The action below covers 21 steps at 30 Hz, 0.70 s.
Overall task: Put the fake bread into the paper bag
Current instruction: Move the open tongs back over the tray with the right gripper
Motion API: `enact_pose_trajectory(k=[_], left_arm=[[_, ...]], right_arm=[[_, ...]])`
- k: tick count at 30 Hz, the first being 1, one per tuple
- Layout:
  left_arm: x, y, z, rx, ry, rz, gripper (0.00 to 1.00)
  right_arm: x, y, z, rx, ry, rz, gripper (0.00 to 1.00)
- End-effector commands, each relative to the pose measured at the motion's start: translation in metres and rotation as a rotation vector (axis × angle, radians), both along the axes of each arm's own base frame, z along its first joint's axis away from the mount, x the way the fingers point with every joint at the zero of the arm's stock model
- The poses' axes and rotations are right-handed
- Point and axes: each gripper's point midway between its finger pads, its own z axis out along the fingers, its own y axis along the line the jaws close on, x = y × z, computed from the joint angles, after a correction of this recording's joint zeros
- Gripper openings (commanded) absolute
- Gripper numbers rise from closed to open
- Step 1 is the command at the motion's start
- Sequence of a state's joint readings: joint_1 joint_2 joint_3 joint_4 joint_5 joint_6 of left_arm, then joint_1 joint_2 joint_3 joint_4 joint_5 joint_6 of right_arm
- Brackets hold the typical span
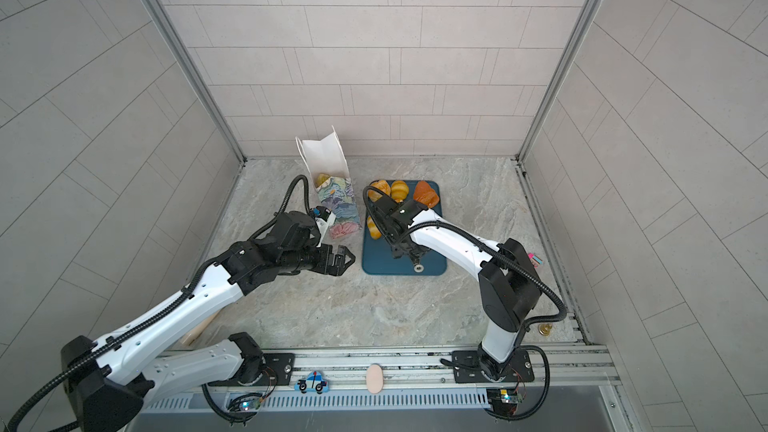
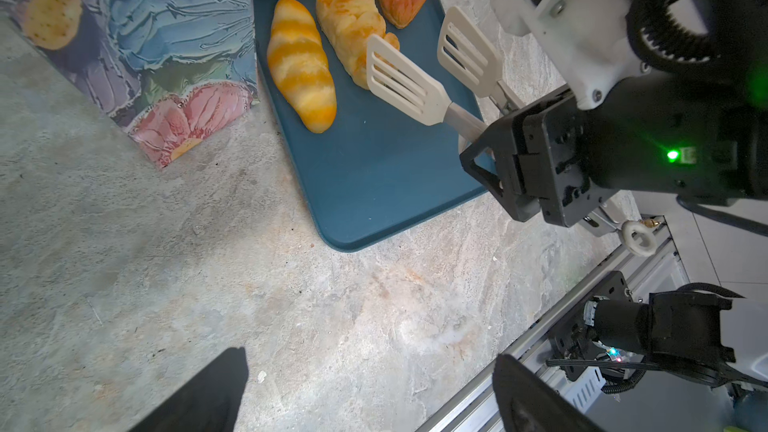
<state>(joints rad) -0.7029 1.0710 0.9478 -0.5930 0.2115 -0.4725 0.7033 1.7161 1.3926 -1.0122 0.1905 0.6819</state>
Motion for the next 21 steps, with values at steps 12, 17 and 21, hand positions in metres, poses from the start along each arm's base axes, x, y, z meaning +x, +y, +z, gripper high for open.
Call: enact_pose_trajectory(k=[12, 17, 21], left_arm=[[0.011, 0.002, 0.004, 0.010, -0.044, 0.037, 1.00], [0.014, 0.000, 0.005, 0.019, -0.049, 0.036, 1.00], [0.016, -0.002, 0.006, 0.023, -0.054, 0.027, 1.00]], right_arm=[[0.015, 0.002, -0.018, -0.018, 0.014, -0.001, 0.65], [0.017, -0.001, -0.022, -0.026, 0.022, -0.009, 0.65], [0.020, -0.002, -0.024, -0.025, 0.027, -0.010, 0.66]])
